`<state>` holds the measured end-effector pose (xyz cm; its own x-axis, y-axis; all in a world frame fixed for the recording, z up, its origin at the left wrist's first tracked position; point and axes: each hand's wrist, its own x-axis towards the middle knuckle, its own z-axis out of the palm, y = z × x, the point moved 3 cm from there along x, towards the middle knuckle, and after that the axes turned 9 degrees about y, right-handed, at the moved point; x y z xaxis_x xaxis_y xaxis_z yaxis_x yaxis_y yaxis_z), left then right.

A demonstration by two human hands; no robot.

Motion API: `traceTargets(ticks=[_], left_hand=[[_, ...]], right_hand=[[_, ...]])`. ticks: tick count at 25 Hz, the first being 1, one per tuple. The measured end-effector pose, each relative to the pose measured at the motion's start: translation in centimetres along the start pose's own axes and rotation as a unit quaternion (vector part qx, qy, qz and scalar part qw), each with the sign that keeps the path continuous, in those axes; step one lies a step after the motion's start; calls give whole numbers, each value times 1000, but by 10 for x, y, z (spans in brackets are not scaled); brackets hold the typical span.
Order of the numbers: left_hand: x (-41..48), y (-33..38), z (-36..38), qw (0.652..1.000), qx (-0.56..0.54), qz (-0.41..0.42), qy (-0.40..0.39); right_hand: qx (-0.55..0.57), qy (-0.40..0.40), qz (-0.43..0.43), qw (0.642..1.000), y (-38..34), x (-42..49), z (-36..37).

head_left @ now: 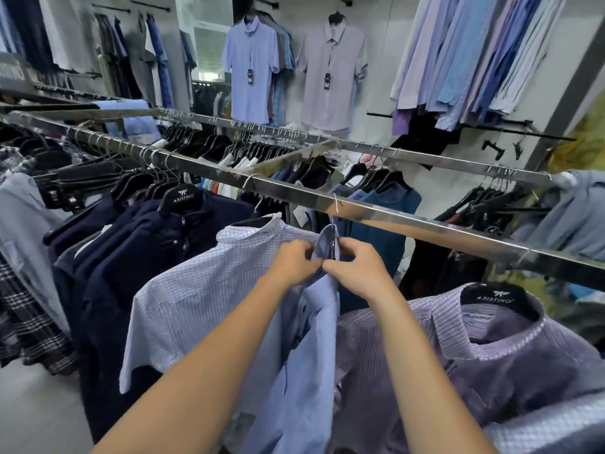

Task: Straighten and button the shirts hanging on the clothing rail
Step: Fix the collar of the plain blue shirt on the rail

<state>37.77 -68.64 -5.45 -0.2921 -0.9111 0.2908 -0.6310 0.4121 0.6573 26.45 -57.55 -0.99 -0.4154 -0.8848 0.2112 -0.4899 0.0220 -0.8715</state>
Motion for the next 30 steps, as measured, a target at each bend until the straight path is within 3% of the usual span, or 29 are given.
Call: traceTargets(ticks=[8,11,14,16,18,20,23,26,30], left_hand=[[23,-37,15,991,23,113,-72],[23,-39,5,988,-34,129,-78],[17,-39,-7,977,-83,171,-97],[10,-39,-11,964,-61,231,-118],[6,-40,-12,945,-8,281,-164],[4,-43,-14,921,38,328,-209],[6,-48,-19,907,33,343,-244],[4,-52,-20,896,3,353,-268],[-7,-51,-19,899,-61,351,-254]], right_hand=[[-156,129,33,979,-27,-14,0],[-239,222,31,945,-35,-26,8],[-351,301,-35,886,-43,-42,29],[-401,281,-82,868,-48,-48,48],[-408,239,-120,873,-48,-53,62],[-414,193,-115,882,-45,-57,66],[-485,114,-85,863,-40,-60,65],[-461,110,-31,880,-35,-56,65],[-414,133,-42,900,-20,-55,70]])
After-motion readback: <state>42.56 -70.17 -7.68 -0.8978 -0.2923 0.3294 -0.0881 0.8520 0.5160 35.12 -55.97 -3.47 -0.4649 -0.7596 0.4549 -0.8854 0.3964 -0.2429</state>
